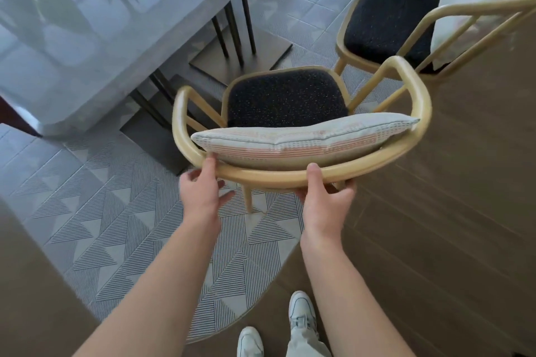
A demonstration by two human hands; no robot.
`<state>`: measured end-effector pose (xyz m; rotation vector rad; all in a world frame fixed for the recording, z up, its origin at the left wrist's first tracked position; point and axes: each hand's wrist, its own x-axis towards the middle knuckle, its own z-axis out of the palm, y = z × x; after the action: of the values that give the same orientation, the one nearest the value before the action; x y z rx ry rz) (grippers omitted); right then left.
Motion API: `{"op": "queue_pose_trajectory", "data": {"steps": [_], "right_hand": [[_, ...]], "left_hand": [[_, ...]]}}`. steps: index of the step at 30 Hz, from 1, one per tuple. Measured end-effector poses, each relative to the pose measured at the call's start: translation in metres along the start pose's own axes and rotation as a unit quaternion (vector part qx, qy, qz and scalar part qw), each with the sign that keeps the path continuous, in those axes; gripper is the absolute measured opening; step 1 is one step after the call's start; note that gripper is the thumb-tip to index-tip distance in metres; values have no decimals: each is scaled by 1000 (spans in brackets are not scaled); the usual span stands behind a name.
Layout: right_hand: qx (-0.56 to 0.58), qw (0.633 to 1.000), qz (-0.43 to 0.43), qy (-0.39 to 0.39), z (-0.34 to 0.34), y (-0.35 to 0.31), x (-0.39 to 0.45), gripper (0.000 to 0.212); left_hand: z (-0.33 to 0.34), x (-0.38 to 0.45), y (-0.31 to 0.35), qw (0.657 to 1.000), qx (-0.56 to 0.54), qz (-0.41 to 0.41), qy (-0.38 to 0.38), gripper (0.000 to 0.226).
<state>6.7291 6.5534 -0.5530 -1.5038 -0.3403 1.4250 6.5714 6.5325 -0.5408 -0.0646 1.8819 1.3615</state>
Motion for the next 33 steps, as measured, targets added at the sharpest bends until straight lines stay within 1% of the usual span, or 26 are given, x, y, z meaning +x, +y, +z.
{"op": "queue_pose_trajectory", "data": {"steps": [2, 4, 5, 7, 10, 11, 13, 16, 18, 21, 26, 28, 30, 31, 33], "right_hand": [[-13, 1000, 0, -18, 4, 4, 1, 86], [-11, 999, 3, -34, 8, 3, 2, 92], [-1, 999, 7, -41, 9, 1, 3, 92], [11, 999, 18, -48, 7, -5, 7, 79], [-30, 998, 25, -55, -4, -15, 9, 43], [-42, 997, 21, -61, -9, -19, 8, 37], [-78, 995, 11, -67, -19, -23, 9, 39], [-118, 990, -10, -77, -33, -27, 7, 42], [-143, 986, -15, -84, -41, -27, 6, 42], [-169, 981, -29, -92, -44, -27, 2, 42], [-179, 979, -55, -78, -35, -28, 1, 53], [-182, 980, -55, -66, -34, -29, 0, 54], [-193, 977, -63, -63, -33, -31, -1, 54], [-201, 975, -70, -62, -32, -33, -2, 54], [-216, 972, -72, -63, -31, -35, -3, 48]], "left_hand": [[-4, 15, 5, 1000, 8, 0, -9, 34], [-6, 25, 10, 999, -9, -17, -33, 22], [-8, 28, 11, 998, -23, -27, -50, 20], [-9, 30, 10, 996, -33, -38, -78, 26], [-14, 20, 3, 993, -43, -49, -95, 31], [-15, 13, -1, 993, -48, -55, -96, 32], [-22, 0, -12, 991, -69, -74, -89, 37], [-36, -21, -36, 983, -129, -107, -77, 51], [-44, -36, -52, 979, -149, -120, -65, 55], [-52, -59, -70, 973, -169, -141, -66, 53], [-56, -67, -76, 958, -214, -161, -100, 50], [-54, -68, -73, 958, -211, -170, -99, 49], [-50, -70, -71, 962, -194, -172, -82, 49], [-50, -73, -70, 967, -174, -173, -70, 48], [-52, -83, -67, 977, -100, -181, -54, 44]]}}
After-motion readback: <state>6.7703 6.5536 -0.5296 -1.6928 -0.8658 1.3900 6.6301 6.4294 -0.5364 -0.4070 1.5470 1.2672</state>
